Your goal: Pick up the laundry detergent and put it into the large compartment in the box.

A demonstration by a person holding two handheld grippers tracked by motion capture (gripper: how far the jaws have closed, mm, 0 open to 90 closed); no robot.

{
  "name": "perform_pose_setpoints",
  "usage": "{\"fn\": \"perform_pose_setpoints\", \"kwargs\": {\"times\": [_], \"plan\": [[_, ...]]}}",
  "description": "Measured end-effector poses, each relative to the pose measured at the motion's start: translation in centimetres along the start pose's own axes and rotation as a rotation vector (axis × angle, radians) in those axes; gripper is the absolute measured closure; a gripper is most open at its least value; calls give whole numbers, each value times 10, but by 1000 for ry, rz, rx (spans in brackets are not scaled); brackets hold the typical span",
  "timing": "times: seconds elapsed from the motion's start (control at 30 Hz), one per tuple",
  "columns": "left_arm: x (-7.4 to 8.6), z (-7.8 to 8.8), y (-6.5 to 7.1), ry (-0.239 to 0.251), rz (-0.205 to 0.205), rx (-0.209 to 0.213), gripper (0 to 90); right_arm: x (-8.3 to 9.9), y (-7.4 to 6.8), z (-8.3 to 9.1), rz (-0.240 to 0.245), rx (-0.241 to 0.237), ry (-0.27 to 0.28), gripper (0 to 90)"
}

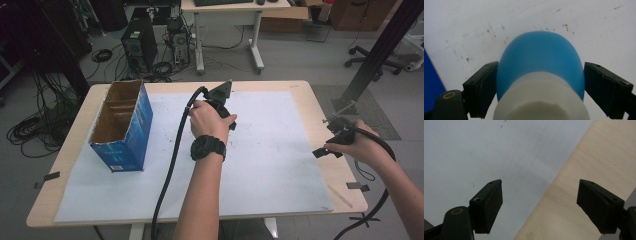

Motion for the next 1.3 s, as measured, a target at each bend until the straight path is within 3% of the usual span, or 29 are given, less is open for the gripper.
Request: {"fn": "perform_pose_setpoints", "kwargs": {"times": [0.43,0.87,1.3], "plan": [[0,-3,-2,14,-14,-39,321,1,2,-1,-1,1,-3,209],[0,-2,-3,16,-7,-14,361,2,4,-1,-2,-1,-3,209],[1,2,-8,14,-17,45,367,0,4,1,0,2,0,209]]}}
Point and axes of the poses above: each handheld gripper's, and its own axes: z roughly backward along the jaws, x roughly out of its underside, y roughly to its right, the point moved 3 cm from there along -z, roughly forward along the jaws, and after that the axes turned 15 degrees about -z, right-handed, at the moved point
